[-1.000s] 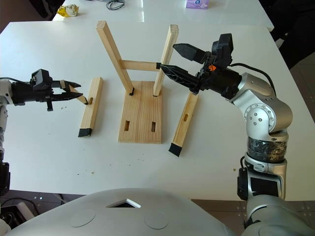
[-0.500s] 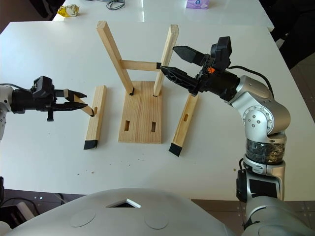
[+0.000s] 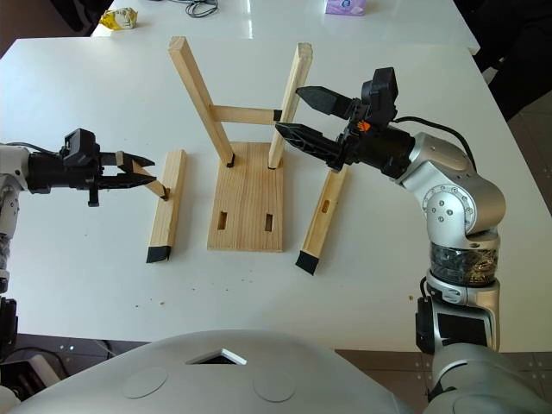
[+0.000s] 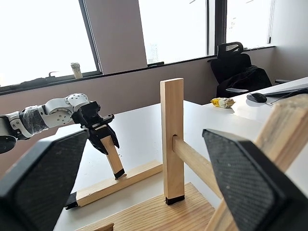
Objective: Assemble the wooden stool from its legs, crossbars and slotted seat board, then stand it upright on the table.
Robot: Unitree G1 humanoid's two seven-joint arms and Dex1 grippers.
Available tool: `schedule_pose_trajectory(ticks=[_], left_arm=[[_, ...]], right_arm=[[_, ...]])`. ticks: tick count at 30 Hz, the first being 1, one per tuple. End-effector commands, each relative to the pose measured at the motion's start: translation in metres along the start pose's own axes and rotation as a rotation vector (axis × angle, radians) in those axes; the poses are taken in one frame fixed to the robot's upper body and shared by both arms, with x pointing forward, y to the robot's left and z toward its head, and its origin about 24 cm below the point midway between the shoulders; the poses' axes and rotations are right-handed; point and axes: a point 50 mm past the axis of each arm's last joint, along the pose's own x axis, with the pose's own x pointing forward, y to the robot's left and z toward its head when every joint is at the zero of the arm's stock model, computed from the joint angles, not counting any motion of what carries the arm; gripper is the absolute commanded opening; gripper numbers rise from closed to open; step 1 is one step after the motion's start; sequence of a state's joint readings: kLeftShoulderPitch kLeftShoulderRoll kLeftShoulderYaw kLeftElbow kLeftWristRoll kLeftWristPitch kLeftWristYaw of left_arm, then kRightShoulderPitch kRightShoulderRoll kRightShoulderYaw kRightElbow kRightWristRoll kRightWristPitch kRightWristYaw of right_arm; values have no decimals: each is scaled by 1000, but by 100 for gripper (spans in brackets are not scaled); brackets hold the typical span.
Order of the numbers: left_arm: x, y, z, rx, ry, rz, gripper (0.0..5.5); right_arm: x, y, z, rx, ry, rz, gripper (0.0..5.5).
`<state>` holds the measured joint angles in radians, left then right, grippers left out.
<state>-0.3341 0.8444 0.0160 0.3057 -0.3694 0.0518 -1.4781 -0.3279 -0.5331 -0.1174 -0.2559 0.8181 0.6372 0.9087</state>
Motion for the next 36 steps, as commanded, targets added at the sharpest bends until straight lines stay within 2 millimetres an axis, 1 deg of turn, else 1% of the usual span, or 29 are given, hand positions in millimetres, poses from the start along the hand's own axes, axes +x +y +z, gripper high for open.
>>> schedule_pose_trajectory(ticks=[1,5,8,13,15,21,24,28,36], left_arm=[[1,-3,-5,6,29,-10,131],[-4,-3,-12,-9,68,-16,131],[-4,-5,-15,-22,77,-38,131],[2,-21,-16,-42,78,-147,131],[3,-24,-15,-38,76,-169,131],[1,-24,-15,-43,112,-210,131],[4,-24,-14,-44,113,-236,131],[9,-23,-9,-25,90,-242,131],[13,-25,-5,5,125,-309,131]], right_arm=[[1,0,2,-1,14,11,436],[1,0,2,-1,13,12,436],[2,1,2,1,12,12,436],[2,3,-1,8,12,12,436],[2,4,-2,12,9,8,436],[1,9,-6,28,8,4,436],[1,11,-9,38,12,8,436],[1,13,-10,48,15,15,436],[0,16,-13,64,23,23,436]])
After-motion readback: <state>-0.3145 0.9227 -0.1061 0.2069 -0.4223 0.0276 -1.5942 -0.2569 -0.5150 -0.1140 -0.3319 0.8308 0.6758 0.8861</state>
